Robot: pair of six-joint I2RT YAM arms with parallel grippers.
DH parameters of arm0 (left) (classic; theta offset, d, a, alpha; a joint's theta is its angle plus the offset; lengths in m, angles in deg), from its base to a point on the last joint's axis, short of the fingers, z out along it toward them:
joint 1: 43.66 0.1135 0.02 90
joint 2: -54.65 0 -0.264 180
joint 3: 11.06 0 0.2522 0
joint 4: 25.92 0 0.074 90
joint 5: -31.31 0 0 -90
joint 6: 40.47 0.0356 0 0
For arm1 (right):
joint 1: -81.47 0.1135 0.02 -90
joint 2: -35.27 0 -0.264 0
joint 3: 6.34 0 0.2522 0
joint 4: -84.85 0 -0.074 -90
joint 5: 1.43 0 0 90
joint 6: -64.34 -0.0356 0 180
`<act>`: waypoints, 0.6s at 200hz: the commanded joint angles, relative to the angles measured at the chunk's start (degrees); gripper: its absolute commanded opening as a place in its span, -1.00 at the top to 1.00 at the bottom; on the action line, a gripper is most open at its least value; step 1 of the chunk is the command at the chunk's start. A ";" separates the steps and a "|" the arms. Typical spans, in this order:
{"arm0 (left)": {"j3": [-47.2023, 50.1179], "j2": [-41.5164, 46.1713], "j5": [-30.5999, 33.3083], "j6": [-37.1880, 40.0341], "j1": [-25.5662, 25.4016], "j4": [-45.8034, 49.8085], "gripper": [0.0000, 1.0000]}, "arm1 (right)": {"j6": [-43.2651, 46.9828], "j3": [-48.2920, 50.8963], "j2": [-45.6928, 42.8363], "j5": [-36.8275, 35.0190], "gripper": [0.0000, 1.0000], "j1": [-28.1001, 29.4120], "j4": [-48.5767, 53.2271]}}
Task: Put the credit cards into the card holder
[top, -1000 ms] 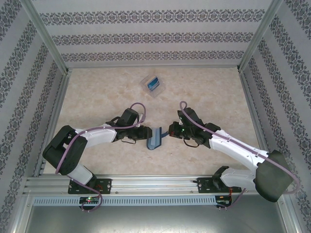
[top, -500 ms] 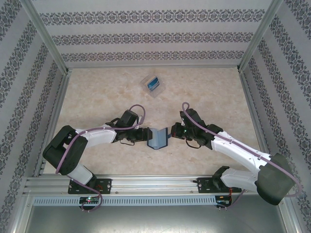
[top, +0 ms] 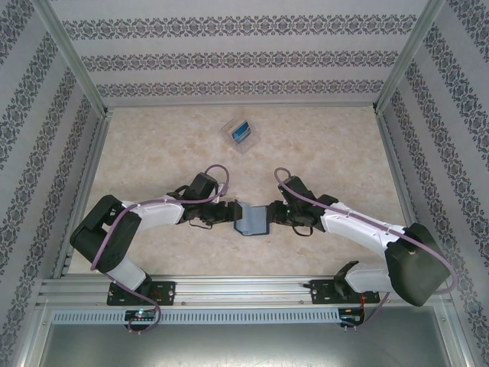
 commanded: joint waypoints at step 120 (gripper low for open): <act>0.01 -3.02 -4.35 -3.38 -0.01 -5.99 -0.64 | -3.23 -5.91 3.53 3.21 -0.37 9.72 -4.34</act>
